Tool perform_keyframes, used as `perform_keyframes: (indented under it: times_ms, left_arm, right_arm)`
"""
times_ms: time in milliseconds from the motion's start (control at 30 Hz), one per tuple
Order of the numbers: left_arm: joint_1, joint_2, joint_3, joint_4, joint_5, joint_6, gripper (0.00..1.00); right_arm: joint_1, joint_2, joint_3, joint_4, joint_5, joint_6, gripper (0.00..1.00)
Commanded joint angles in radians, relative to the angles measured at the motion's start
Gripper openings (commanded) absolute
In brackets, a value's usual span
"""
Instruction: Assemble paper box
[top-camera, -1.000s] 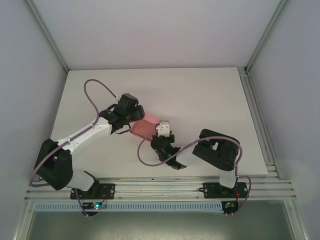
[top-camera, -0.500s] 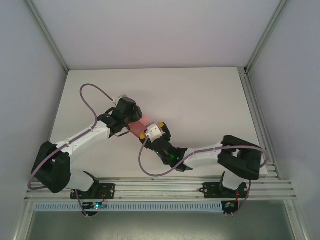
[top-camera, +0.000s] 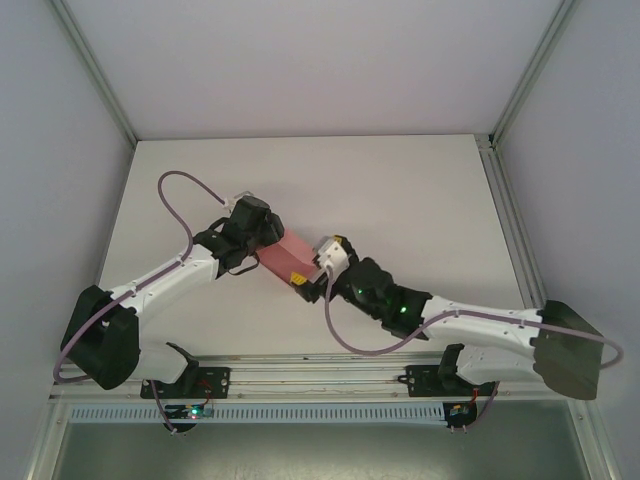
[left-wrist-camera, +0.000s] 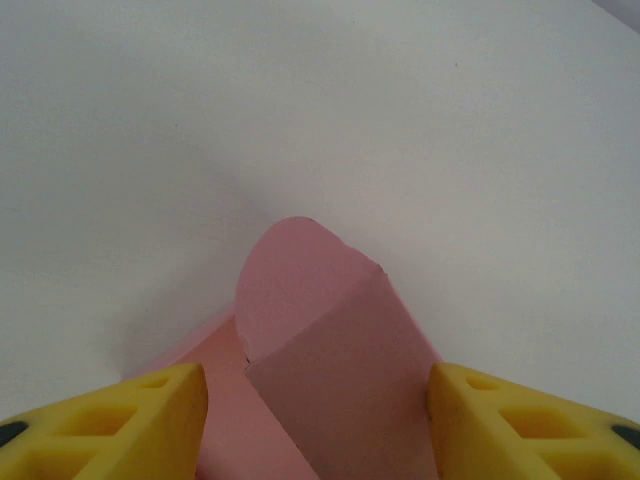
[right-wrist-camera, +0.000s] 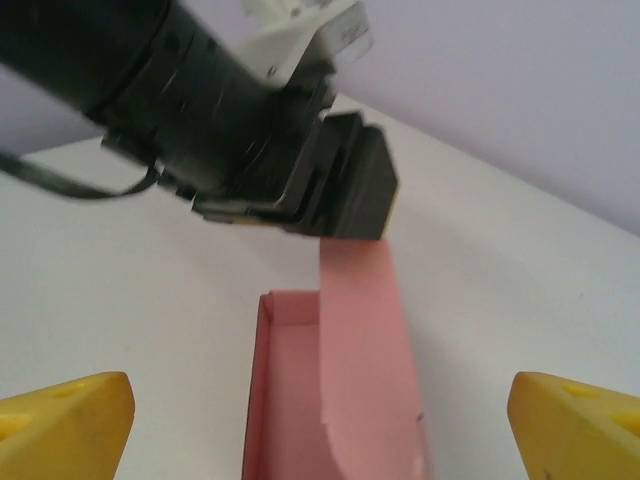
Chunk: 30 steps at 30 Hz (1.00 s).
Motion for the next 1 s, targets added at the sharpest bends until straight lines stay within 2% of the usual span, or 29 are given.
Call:
perform_keyframes:
  times_ms: [0,100,167,200,267,333,367,500,567,633,667,700,800,967]
  left_arm:
    - [0.007,0.02,-0.022,-0.156,0.026,0.027,0.59]
    - [0.007,0.019,-0.009,-0.162,0.029,0.032,0.59]
    - [0.007,0.016,-0.005,-0.164,0.025,0.035,0.59]
    - [0.007,0.014,-0.002,-0.162,0.026,0.036,0.59]
    - [0.007,0.014,0.007,-0.159,0.035,0.039,0.6]
    - [0.006,0.02,0.029,-0.162,0.043,0.053,0.6]
    - [0.006,0.026,0.046,-0.168,0.047,0.061,0.6]
    - [0.007,0.044,0.096,-0.158,0.083,0.094,0.63]
    - [0.007,0.039,0.105,-0.142,0.099,0.119,0.66]
    - [0.007,0.02,0.115,-0.135,0.107,0.158,0.73]
    - [0.007,0.004,0.118,-0.131,0.108,0.184,0.81]
    - [0.006,-0.019,0.116,-0.122,0.111,0.212,0.99]
    - [0.007,-0.102,0.096,-0.089,0.087,0.292,1.0]
    - [0.013,-0.214,0.076,-0.146,-0.041,0.377,1.0]
  right_arm:
    - [-0.046,0.013,0.104,-0.185,-0.13,-0.066,0.94]
    - [-0.054,0.044,0.159,-0.366,-0.14,-0.214,0.88]
    - [-0.099,0.035,0.136,-0.378,-0.096,-0.201,0.83]
    - [-0.142,0.019,0.123,-0.378,-0.119,-0.167,0.79]
    - [-0.266,-0.02,0.079,-0.346,-0.261,-0.053,0.74]
    - [-0.355,-0.047,0.03,-0.326,-0.452,-0.032,0.73]
    - [-0.363,-0.057,0.007,-0.327,-0.486,-0.055,0.73]
    - [-0.308,-0.081,-0.075,-0.271,-0.476,-0.07,0.73]
    - [-0.262,-0.068,-0.117,-0.15,-0.389,-0.002,0.73]
    - [-0.21,-0.041,-0.151,-0.038,-0.2,0.081,0.71]
    - [-0.182,-0.021,-0.167,0.019,-0.095,0.118,0.64]
    - [-0.154,0.005,-0.177,0.066,-0.008,0.138,0.61]
    - [-0.085,0.08,-0.139,0.075,0.14,0.129,0.6]
    - [-0.037,0.171,-0.054,0.026,0.195,0.169,0.56]
